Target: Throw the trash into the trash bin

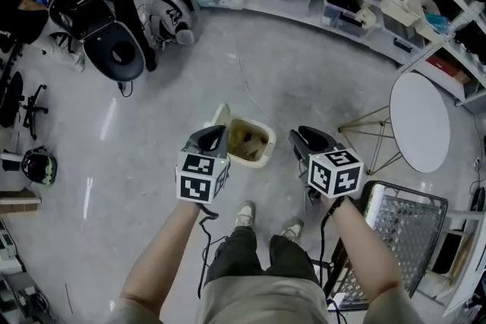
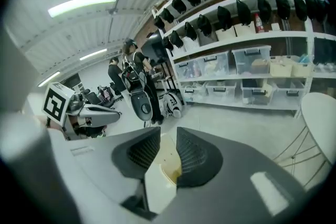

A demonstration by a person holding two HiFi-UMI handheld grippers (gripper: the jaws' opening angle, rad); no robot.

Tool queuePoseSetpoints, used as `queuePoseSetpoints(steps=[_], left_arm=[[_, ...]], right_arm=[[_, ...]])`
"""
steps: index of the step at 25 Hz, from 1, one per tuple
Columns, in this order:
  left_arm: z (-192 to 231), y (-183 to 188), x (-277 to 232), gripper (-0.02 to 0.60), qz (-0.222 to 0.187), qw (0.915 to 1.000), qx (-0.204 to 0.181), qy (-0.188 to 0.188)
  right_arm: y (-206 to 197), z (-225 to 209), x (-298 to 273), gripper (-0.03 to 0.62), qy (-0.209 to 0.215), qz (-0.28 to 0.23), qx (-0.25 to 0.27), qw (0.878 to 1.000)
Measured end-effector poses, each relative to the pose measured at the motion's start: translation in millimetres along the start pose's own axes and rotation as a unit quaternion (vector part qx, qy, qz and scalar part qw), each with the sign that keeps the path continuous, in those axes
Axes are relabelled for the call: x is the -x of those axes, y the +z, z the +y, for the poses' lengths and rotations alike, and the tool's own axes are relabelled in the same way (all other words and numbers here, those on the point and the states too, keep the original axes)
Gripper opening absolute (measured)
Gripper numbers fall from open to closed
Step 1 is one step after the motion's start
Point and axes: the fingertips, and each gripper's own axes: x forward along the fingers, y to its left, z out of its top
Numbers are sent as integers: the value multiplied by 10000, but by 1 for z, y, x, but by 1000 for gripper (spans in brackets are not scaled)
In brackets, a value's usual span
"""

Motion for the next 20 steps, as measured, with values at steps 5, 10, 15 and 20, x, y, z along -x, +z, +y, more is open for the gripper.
queuePoseSetpoints(steps=[5,10,15,20], left_arm=[[-25,47,32,2,-391,9988,-307,-17],[-65,103,80,2,-919,9932,-700,-163],[-107,154,118,2,-1437,9834,-1051,-364],[-147,197,154,2,-1937,9690,-1427,-568]], right_arm=[[48,9,66,87,-106,-645,181,9977],[99,29,148,66,-175,-1355,255,9903],[139,51,226,55,-352,-2024,697,9762],[154,67,293,49,-498,-2473,905,9634]])
